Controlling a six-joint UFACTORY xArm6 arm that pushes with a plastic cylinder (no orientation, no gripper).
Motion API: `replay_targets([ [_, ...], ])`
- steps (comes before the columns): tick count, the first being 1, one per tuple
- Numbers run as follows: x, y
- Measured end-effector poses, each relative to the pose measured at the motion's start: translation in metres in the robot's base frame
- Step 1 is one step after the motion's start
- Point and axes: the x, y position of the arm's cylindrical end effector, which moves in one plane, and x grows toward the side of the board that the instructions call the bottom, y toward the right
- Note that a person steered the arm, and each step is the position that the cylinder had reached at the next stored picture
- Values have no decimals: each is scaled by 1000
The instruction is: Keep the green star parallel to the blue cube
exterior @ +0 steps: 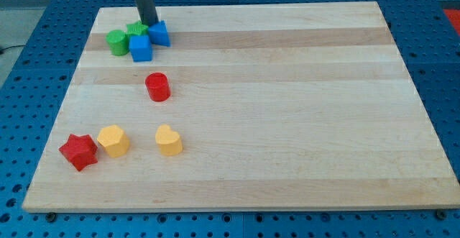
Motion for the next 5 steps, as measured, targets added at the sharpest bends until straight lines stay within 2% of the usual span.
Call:
replay_targets([
  [1, 10, 54],
  [2, -21, 78],
  [3, -58, 24],
  [4, -44, -53],
  [5, 3, -53],
])
